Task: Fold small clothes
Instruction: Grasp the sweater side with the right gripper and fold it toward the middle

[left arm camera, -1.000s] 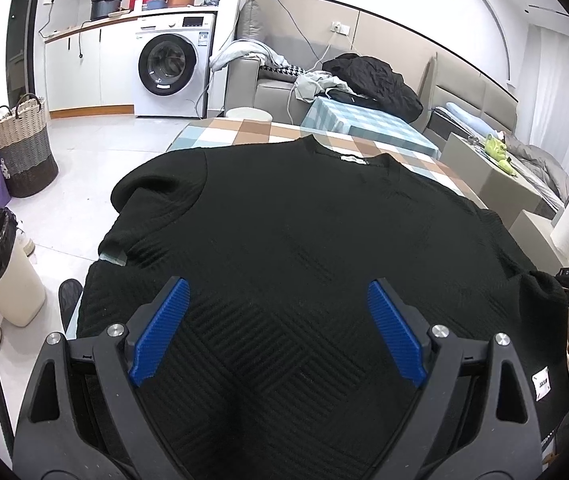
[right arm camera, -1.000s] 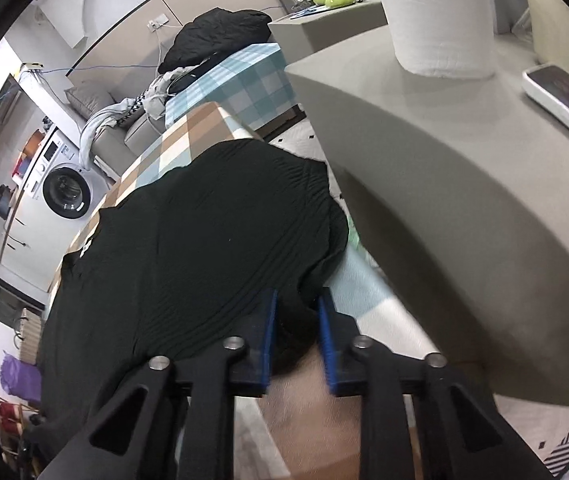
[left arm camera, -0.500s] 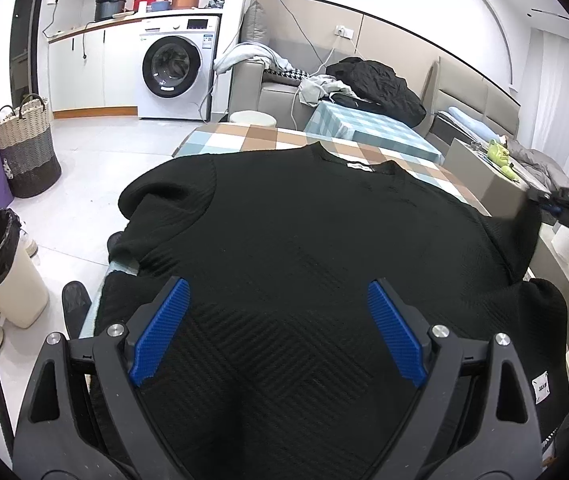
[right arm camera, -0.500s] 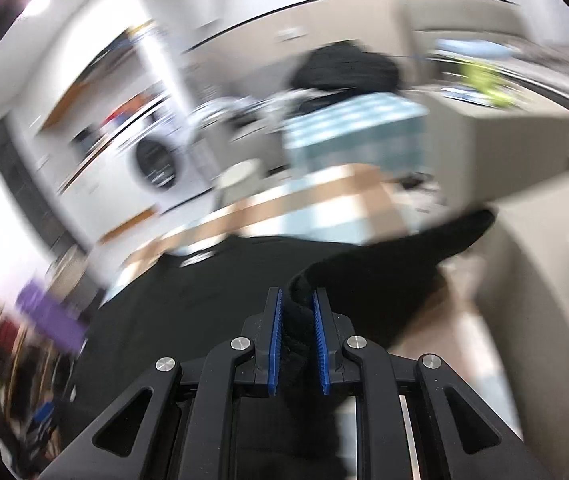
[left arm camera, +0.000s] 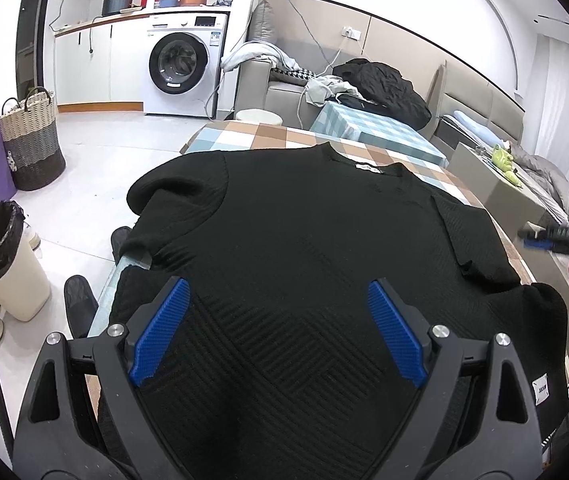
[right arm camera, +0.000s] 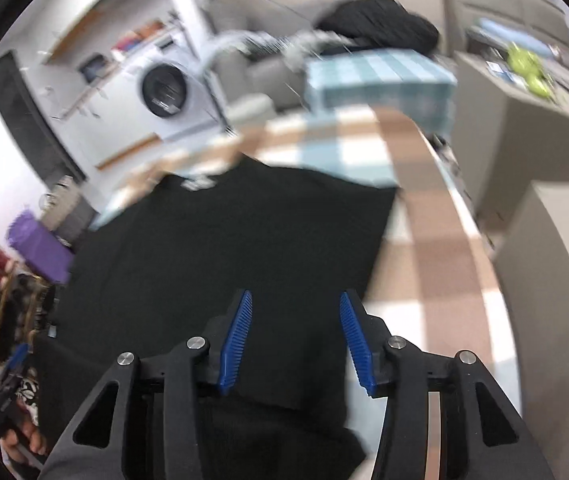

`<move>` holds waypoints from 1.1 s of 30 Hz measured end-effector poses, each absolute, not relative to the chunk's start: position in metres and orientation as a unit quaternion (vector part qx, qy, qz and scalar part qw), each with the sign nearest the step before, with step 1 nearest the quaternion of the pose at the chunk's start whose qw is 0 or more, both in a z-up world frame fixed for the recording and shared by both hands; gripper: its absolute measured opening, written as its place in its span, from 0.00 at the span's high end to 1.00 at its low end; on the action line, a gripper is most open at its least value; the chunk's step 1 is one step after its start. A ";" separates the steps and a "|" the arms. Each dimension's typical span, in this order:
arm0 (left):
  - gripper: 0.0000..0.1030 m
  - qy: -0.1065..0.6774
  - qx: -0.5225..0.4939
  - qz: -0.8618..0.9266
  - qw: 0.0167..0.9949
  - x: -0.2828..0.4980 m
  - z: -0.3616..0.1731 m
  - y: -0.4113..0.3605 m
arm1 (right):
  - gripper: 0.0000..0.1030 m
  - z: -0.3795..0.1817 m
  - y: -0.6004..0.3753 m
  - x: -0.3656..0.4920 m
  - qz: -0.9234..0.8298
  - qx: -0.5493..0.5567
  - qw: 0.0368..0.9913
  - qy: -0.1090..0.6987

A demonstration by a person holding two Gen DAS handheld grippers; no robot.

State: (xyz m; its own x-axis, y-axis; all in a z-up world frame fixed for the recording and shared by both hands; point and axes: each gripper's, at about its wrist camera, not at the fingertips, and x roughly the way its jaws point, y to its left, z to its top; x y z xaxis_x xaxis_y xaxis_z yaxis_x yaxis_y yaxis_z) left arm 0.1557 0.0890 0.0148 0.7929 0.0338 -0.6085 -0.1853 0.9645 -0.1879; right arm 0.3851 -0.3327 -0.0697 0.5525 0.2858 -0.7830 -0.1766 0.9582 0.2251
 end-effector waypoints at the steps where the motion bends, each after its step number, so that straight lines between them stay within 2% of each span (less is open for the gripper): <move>1: 0.13 0.317 -0.120 0.060 0.939 0.156 0.015 0.090 | 0.54 -0.079 -0.340 0.387 0.131 0.061 0.871 0.470; 6: 0.13 0.316 -0.116 0.080 0.938 0.160 0.018 0.101 | 0.54 -0.114 -0.343 0.396 0.174 0.079 0.834 0.518; 7: 0.13 0.315 -0.116 0.085 0.938 0.161 0.019 0.104 | 0.57 -0.117 -0.341 0.397 0.179 0.077 0.833 0.518; 8: 0.13 0.315 -0.115 0.091 0.938 0.160 0.019 0.108 | 0.62 -0.120 -0.336 0.397 0.182 0.072 0.832 0.520; 10: 0.12 0.317 -0.118 0.103 0.935 0.160 0.019 0.116 | 0.84 -0.122 -0.326 0.399 0.184 0.046 0.838 0.512; 11: 0.12 0.319 -0.121 0.108 0.934 0.161 0.019 0.120 | 0.91 -0.122 -0.322 0.399 0.183 0.028 0.842 0.507; 13: 0.12 0.320 -0.127 0.117 0.931 0.160 0.018 0.129 | 0.96 -0.126 -0.316 0.399 0.166 0.002 0.848 0.503; 24: 0.12 0.326 -0.139 0.123 0.927 0.160 0.007 0.146 | 0.95 -0.116 -0.347 0.400 0.145 -0.001 0.858 0.492; 26: 0.12 0.329 -0.137 0.120 0.927 0.164 0.005 0.143 | 0.85 -0.114 -0.337 0.397 0.159 -0.010 0.852 0.499; 27: 0.12 0.329 -0.137 0.119 0.927 0.164 0.005 0.142 | 0.74 -0.114 -0.330 0.397 0.152 -0.027 0.851 0.502; 28: 0.12 0.329 -0.136 0.116 0.927 0.165 0.005 0.141 | 0.69 -0.113 -0.328 0.396 0.144 -0.036 0.852 0.501; 31: 0.12 0.329 -0.132 0.111 0.928 0.167 0.006 0.136 | 0.69 -0.099 -0.321 0.387 0.121 -0.053 0.864 0.485; 33: 0.12 0.329 -0.131 0.109 0.929 0.167 0.006 0.134 | 0.61 -0.085 -0.311 0.376 0.132 -0.056 0.872 0.469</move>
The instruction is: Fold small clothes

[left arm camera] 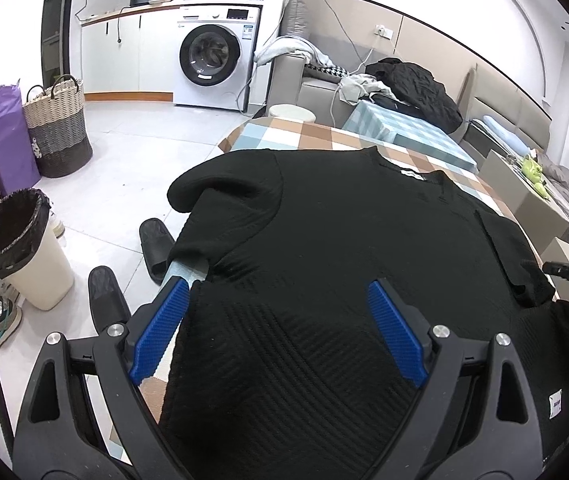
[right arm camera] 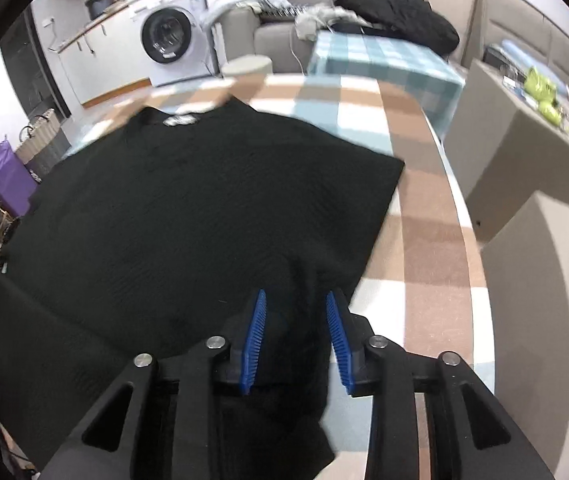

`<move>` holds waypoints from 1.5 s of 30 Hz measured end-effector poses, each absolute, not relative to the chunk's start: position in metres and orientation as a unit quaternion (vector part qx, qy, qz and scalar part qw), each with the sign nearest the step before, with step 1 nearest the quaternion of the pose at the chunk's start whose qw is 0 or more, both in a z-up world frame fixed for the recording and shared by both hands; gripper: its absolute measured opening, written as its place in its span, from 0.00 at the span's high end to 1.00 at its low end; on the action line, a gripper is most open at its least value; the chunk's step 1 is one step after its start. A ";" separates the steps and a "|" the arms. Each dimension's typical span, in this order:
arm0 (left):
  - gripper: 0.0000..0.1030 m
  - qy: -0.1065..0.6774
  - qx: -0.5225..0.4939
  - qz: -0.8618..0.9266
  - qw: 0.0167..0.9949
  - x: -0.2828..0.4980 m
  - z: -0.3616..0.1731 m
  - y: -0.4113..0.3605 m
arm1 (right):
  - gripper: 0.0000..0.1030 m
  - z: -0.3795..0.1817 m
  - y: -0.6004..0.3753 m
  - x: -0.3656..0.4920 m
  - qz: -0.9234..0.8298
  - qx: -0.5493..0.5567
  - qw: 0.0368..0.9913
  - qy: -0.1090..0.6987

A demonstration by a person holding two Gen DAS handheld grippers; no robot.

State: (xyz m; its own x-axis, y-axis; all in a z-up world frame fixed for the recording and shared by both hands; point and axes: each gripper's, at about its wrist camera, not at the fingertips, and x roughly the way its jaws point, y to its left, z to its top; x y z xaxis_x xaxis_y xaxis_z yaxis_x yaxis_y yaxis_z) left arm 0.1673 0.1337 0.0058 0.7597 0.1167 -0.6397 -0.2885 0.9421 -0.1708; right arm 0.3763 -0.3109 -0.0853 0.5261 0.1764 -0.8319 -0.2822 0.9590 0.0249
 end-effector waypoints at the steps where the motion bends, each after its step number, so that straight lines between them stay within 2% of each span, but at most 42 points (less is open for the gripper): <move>1: 0.12 0.330 -0.131 0.108 0.929 0.168 0.006 0.132 | 0.59 -0.082 -0.306 0.372 0.141 -0.056 0.872 0.465; 4: 0.12 0.332 -0.133 0.100 0.929 0.170 0.004 0.127 | 0.59 -0.076 -0.275 0.358 0.187 -0.077 0.865 0.460; 8: 0.12 0.333 -0.132 0.092 0.929 0.170 0.003 0.121 | 0.59 -0.105 -0.242 0.359 0.200 -0.115 0.839 0.492; 9: 0.12 0.333 -0.131 0.090 0.930 0.169 0.003 0.119 | 0.63 -0.113 -0.240 0.362 0.188 -0.121 0.836 0.502; 10: 0.12 0.333 -0.129 0.088 0.930 0.170 0.004 0.117 | 0.72 -0.118 -0.239 0.364 0.173 -0.125 0.836 0.505; 11: 0.12 0.333 -0.128 0.088 0.930 0.169 0.004 0.116 | 0.74 -0.123 -0.240 0.366 0.160 -0.127 0.838 0.506; 13: 0.12 0.332 -0.127 0.086 0.931 0.168 0.003 0.114 | 0.91 -0.121 -0.242 0.365 0.170 -0.099 0.845 0.498; 17: 0.12 0.333 -0.137 0.078 0.930 0.170 0.001 0.112 | 0.91 -0.107 -0.227 0.357 0.226 -0.061 0.851 0.470; 18: 0.12 0.336 -0.137 0.078 0.929 0.171 0.000 0.112 | 0.85 -0.101 -0.223 0.352 0.243 -0.057 0.853 0.457; 19: 0.12 0.336 -0.134 0.078 0.929 0.172 0.001 0.111 | 0.71 -0.098 -0.221 0.350 0.252 -0.056 0.852 0.456; 21: 0.12 0.336 -0.129 0.078 0.930 0.171 0.002 0.109 | 0.54 -0.090 -0.230 0.345 0.266 -0.046 0.846 0.459; 22: 0.12 0.335 -0.128 0.078 0.930 0.171 0.003 0.109 | 0.51 -0.084 -0.239 0.342 0.267 -0.035 0.851 0.450; 26: 0.12 0.334 -0.125 0.078 0.931 0.171 0.004 0.106 | 0.50 -0.065 -0.305 0.331 0.208 0.008 0.873 0.441; 31: 0.12 0.340 -0.126 0.075 0.929 0.176 0.001 0.103 | 0.50 -0.087 -0.363 0.331 0.162 0.083 0.856 0.485; 34: 0.12 0.345 -0.123 0.076 0.927 0.178 0.000 0.101 | 0.50 -0.103 -0.363 0.336 0.177 0.110 0.839 0.503; 38: 0.12 0.344 -0.117 0.079 0.928 0.176 0.003 0.099 | 0.51 -0.115 -0.344 0.345 0.177 0.082 0.837 0.511; 42: 0.12 0.344 -0.115 0.087 0.928 0.172 0.004 0.102 | 0.82 -0.120 -0.330 0.341 0.167 0.014 0.864 0.475; 45: 0.12 0.348 -0.109 0.093 0.927 0.175 0.005 0.106 | 0.87 -0.124 -0.334 0.342 0.150 -0.008 0.871 0.468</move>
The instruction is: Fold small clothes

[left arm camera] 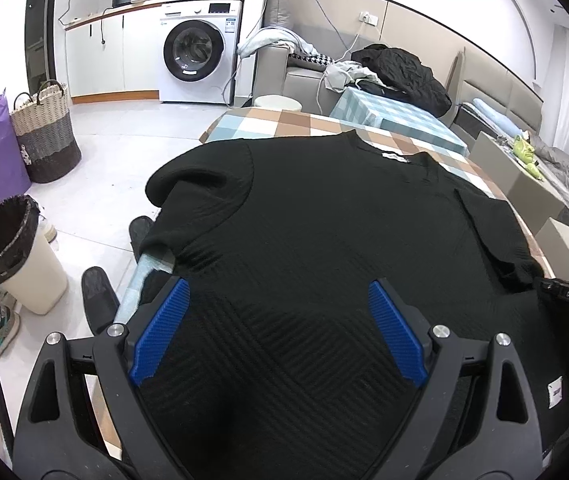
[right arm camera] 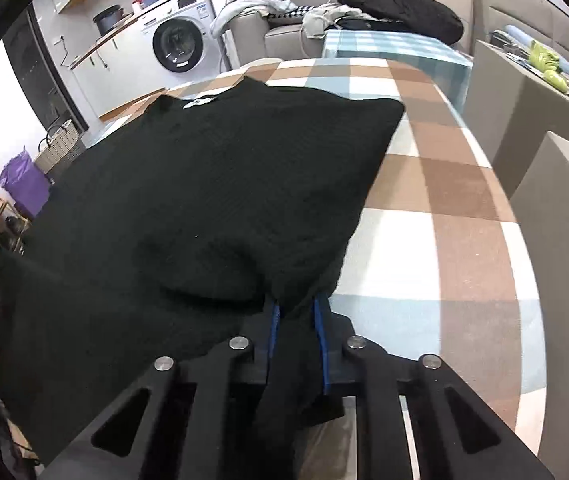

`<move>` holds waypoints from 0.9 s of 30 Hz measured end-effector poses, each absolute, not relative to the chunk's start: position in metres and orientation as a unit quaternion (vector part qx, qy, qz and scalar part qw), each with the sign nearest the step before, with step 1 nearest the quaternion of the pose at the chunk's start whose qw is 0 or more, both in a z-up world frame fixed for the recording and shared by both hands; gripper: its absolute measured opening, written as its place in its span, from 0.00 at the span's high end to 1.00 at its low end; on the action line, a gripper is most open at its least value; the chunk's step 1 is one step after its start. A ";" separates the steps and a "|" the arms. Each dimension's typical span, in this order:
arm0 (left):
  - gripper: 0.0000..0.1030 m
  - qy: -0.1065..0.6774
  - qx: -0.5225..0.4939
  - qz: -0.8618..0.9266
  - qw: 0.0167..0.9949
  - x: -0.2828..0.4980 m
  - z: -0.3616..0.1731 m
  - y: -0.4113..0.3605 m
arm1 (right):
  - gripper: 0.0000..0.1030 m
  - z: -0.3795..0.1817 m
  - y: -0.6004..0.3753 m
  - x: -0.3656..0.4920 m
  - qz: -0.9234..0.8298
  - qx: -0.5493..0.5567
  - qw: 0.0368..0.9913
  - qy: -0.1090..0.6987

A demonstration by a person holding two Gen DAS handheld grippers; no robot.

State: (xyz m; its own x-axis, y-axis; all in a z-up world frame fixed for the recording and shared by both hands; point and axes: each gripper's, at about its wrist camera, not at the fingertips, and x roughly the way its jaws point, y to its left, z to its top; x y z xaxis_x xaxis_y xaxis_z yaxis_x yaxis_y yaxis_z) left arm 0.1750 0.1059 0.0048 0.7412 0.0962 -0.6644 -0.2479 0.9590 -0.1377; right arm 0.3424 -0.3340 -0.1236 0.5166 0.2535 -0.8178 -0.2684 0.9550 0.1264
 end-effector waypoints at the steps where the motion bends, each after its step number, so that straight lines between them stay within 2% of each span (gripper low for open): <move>1: 0.12 0.347 -0.109 0.095 0.927 0.175 0.006 0.107 | 0.88 -0.124 -0.338 0.345 0.140 -0.008 0.873 0.467; 14: 0.12 0.350 -0.154 0.127 0.915 0.169 0.006 0.153 | 0.87 -0.118 -0.364 0.346 0.095 0.000 0.881 0.463; 17: 0.12 0.356 -0.182 0.141 0.906 0.170 0.000 0.175 | 0.76 -0.107 -0.360 0.337 0.106 0.015 0.882 0.459; 21: 0.13 0.364 -0.240 0.168 0.884 0.178 -0.013 0.216 | 0.54 -0.088 -0.354 0.321 0.124 0.039 0.889 0.439; 24: 0.16 0.354 -0.321 0.199 0.856 0.180 -0.031 0.255 | 0.49 -0.078 -0.347 0.307 0.132 0.050 0.894 0.425; 27: 0.25 0.350 -0.405 0.189 0.824 0.180 -0.051 0.286 | 0.44 -0.074 -0.344 0.297 0.135 0.063 0.897 0.416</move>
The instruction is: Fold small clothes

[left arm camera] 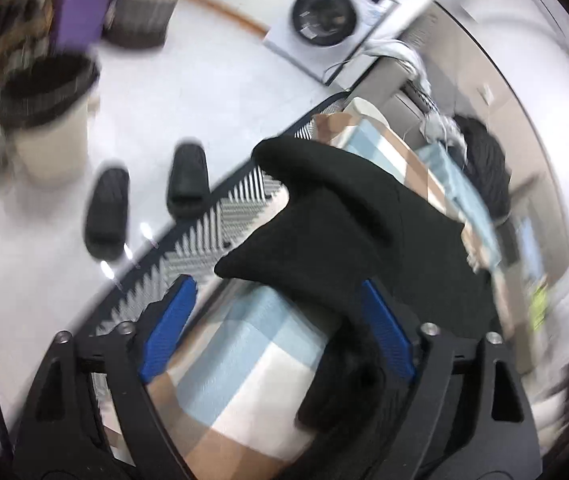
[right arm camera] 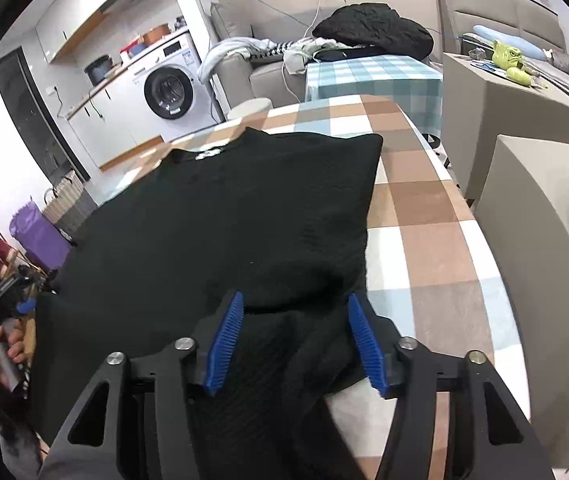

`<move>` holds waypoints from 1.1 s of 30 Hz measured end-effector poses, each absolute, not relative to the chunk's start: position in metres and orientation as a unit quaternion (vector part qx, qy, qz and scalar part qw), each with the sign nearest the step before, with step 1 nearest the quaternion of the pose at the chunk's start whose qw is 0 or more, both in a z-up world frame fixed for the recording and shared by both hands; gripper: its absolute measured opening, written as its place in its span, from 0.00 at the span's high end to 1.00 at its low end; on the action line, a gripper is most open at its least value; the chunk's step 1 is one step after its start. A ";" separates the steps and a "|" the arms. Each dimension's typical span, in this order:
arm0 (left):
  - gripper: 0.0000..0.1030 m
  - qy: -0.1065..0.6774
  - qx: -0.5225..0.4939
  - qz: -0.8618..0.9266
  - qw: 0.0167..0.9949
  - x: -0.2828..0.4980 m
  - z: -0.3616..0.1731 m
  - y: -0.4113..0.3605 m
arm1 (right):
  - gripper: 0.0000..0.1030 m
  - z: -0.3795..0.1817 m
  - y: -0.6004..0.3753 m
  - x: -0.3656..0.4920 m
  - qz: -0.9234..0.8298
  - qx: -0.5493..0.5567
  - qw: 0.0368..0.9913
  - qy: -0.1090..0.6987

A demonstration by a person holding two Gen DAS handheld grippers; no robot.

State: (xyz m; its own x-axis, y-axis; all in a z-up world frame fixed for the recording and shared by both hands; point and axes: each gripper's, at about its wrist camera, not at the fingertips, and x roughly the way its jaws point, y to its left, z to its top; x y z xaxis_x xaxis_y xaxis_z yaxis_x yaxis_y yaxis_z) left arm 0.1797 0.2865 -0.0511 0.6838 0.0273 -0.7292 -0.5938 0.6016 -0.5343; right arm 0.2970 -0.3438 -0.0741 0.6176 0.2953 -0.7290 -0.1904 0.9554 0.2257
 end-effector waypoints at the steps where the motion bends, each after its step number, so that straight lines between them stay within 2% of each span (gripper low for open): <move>1: 0.28 0.353 -0.431 0.185 0.810 0.179 -0.059 0.296 | 0.44 -0.074 -0.343 0.294 0.135 0.067 0.897 0.415; 6: 0.29 0.357 -0.518 0.133 0.766 0.187 -0.089 0.324 | 0.44 -0.075 -0.340 0.288 0.134 0.078 0.896 0.417; 15: 0.29 0.363 -0.619 0.097 0.690 0.213 -0.141 0.337 | 0.44 -0.076 -0.334 0.291 0.139 0.083 0.894 0.417; 18: 0.46 0.340 -0.638 0.105 0.683 0.219 -0.153 0.340 | 0.44 -0.076 -0.333 0.289 0.139 0.083 0.894 0.417; 20: 0.69 0.319 -0.640 0.107 0.691 0.218 -0.153 0.341 | 0.44 -0.076 -0.333 0.287 0.137 0.081 0.896 0.414; 21: 0.76 0.305 -0.635 0.105 0.702 0.218 -0.150 0.340 | 0.44 -0.076 -0.333 0.287 0.138 0.082 0.896 0.414; 22: 0.89 0.300 -0.624 0.110 0.713 0.214 -0.142 0.337 | 0.44 -0.076 -0.334 0.287 0.136 0.084 0.896 0.415; 23: 0.93 0.294 -0.603 0.122 0.732 0.214 -0.133 0.335 | 0.44 -0.077 -0.334 0.287 0.136 0.085 0.895 0.416; 29: 0.96 0.258 -0.413 0.157 0.859 0.231 -0.044 0.291 | 0.43 -0.077 -0.335 0.285 0.141 0.091 0.895 0.413; 33: 0.96 0.261 -0.211 0.108 0.936 0.268 0.020 0.200 | 0.43 -0.078 -0.333 0.286 0.151 0.090 0.893 0.414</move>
State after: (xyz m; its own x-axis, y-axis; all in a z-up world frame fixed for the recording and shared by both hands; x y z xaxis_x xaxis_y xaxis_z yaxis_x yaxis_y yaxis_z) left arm 0.2676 0.2000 0.0200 0.8401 0.0926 -0.5345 -0.3131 0.8873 -0.3385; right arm 0.2859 -0.3328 -0.0776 0.6114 0.3446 -0.7123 -0.1960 0.9381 0.2855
